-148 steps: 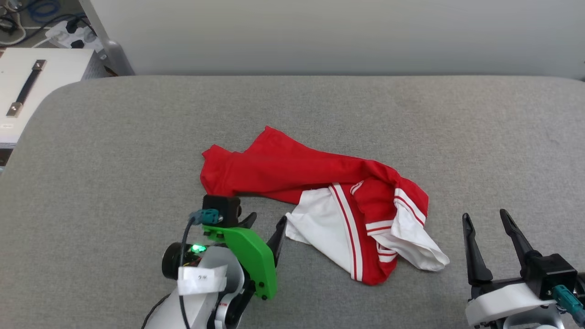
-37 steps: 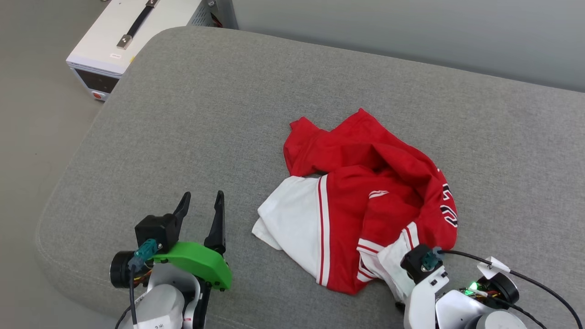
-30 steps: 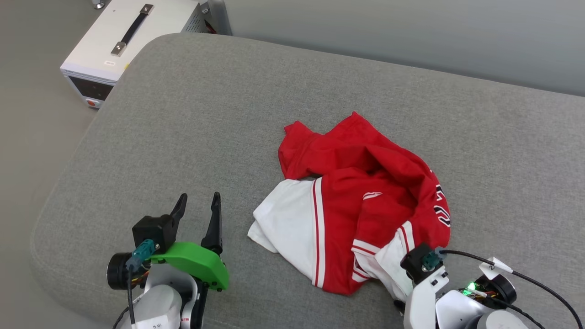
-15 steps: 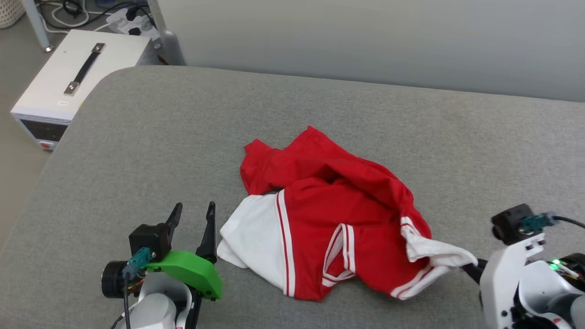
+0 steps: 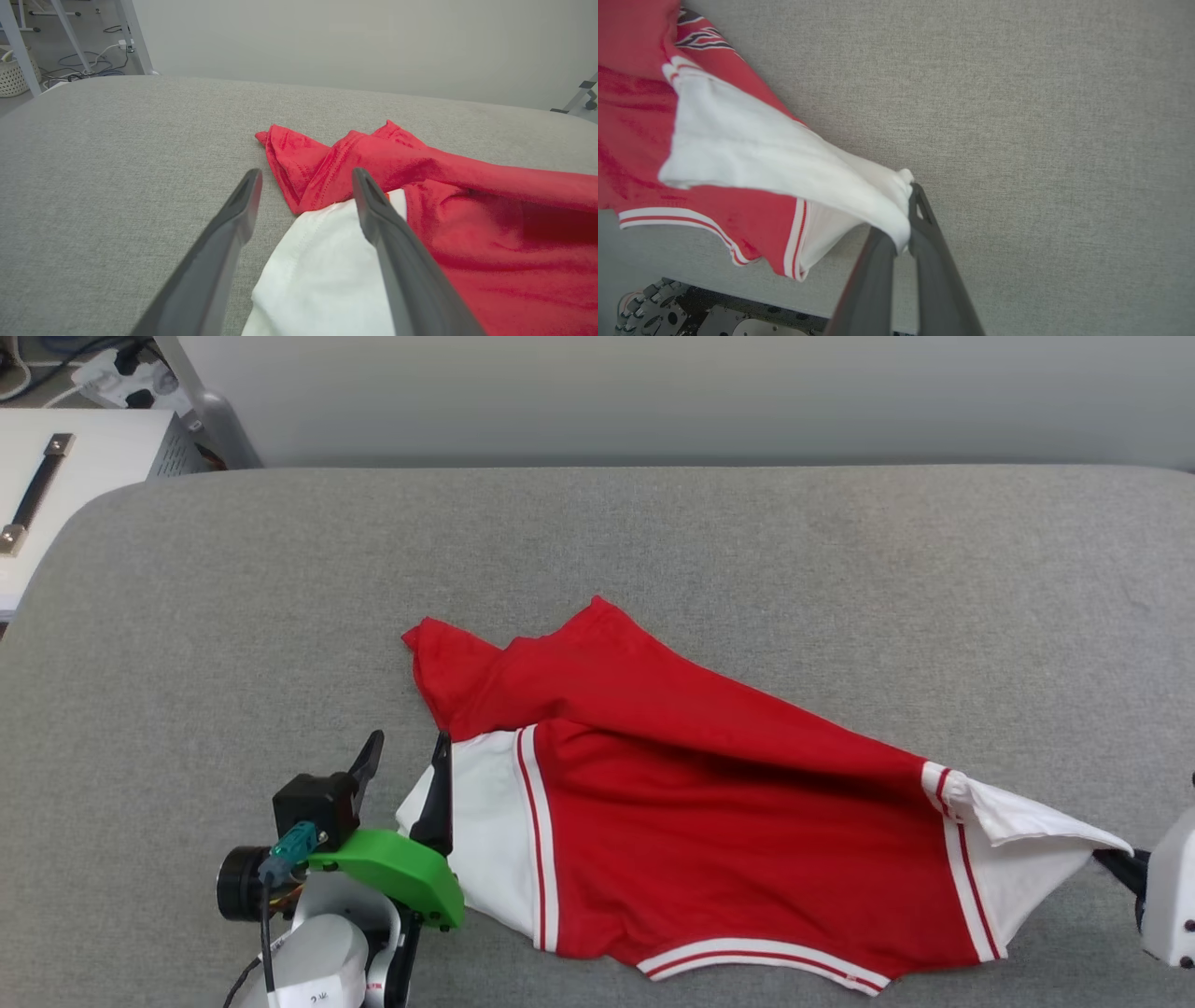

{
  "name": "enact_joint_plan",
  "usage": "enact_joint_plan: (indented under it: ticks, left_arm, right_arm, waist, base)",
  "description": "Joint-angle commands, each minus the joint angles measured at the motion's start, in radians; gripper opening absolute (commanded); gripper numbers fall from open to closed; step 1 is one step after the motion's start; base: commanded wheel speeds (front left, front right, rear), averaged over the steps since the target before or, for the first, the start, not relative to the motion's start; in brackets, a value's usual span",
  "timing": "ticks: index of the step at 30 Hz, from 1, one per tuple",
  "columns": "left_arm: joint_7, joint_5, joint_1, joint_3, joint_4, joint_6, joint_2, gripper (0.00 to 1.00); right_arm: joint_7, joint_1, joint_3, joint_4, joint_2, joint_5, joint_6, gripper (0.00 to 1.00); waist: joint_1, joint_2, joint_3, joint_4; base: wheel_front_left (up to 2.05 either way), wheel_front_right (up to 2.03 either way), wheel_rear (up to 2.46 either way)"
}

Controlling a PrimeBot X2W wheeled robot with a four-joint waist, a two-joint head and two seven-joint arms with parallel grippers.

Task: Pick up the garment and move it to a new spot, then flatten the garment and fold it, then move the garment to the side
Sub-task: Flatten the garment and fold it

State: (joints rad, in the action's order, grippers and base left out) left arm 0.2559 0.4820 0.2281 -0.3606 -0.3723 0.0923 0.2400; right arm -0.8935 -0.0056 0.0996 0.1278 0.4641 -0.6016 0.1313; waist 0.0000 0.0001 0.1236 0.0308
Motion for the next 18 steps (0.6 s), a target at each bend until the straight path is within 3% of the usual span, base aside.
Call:
enact_joint_plan:
  ticks: [1,12,13,14,15,18]
  left_arm:
    - [0.005,-0.006,0.024,-0.003,-0.003,-0.006,-0.006,1.0]
    - [0.006,-0.021,0.07,-0.001,-0.02,-0.021,-0.017,1.0]
    - [0.006,-0.022,0.071,0.001,-0.021,-0.021,-0.018,1.0]
    - [0.006,-0.024,0.072,0.002,-0.022,-0.023,-0.019,1.0]
    - [0.006,-0.025,0.073,0.003,-0.023,-0.024,-0.02,1.0]
    - [0.006,-0.028,0.073,0.007,-0.027,-0.028,-0.022,1.0]
  right_arm:
    - [0.004,-0.032,0.015,-0.022,0.018,0.0,-0.001,0.0]
    - [0.111,-0.148,0.078,-0.272,0.105,0.087,-0.001,0.0]
    - [0.14,-0.16,0.076,-0.296,0.106,0.103,-0.001,0.33]
    - [0.162,-0.17,0.072,-0.313,0.104,0.111,-0.001,0.87]
    - [0.187,-0.181,0.07,-0.336,0.1,0.119,-0.001,1.0]
    - [0.256,-0.207,0.056,-0.382,0.092,0.139,-0.001,1.0]
  waist:
    - [0.0,-0.0001,0.045,-0.009]
    - [0.0,-0.0001,0.125,0.061]
    - [0.0,-0.0001,0.128,0.065]
    - [0.0,-0.0001,0.129,0.068]
    - [0.0,-0.0001,0.129,0.071]
    - [0.0,-0.0001,0.123,0.074]
  base:
    - [0.0,0.0,0.0]
    - [0.0,0.0,0.0]
    - [0.0,0.0,0.0]
    - [0.0,0.0,0.0]
    - [0.0,0.0,0.0]
    - [0.0,0.0,0.0]
